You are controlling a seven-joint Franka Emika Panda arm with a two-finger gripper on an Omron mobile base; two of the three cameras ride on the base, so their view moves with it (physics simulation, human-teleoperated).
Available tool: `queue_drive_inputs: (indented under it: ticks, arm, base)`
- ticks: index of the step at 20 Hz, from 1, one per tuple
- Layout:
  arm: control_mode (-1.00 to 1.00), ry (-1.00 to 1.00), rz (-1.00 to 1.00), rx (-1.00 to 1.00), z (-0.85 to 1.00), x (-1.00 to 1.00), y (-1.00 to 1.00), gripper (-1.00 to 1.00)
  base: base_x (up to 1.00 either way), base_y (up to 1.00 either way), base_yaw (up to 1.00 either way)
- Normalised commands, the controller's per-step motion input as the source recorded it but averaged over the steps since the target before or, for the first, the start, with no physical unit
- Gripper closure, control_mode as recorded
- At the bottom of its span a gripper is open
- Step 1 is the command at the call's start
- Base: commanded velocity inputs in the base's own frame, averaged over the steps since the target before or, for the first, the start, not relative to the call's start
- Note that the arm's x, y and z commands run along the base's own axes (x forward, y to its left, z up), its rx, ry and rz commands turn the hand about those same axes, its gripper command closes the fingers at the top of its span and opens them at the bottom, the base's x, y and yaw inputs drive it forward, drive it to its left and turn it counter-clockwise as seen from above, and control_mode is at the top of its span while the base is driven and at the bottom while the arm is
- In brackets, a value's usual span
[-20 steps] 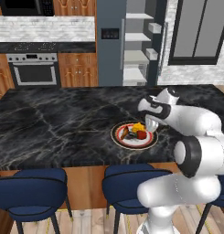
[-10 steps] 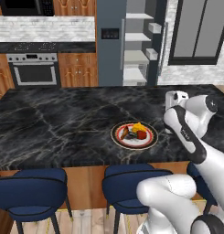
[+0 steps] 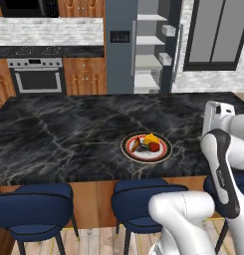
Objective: Take the cheese, chicken drumstick, and bell pepper from the fridge and place them on the plate on the dining counter to create an appetizer plate.
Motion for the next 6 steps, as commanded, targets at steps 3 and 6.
queue_drive_inputs:
  ticks: [3, 6]
  arm:
    - [-1.0, 0.0, -0.01, 0.02, 0.71, -0.48, -0.76, -1.0]
    - [-1.0, 0.0, 0.0, 0.03, 0.88, -0.27, -0.8, -1.0]
  base:
    - [0.0, 0.0, 0.0]
    - [0.0, 0.0, 0.0]
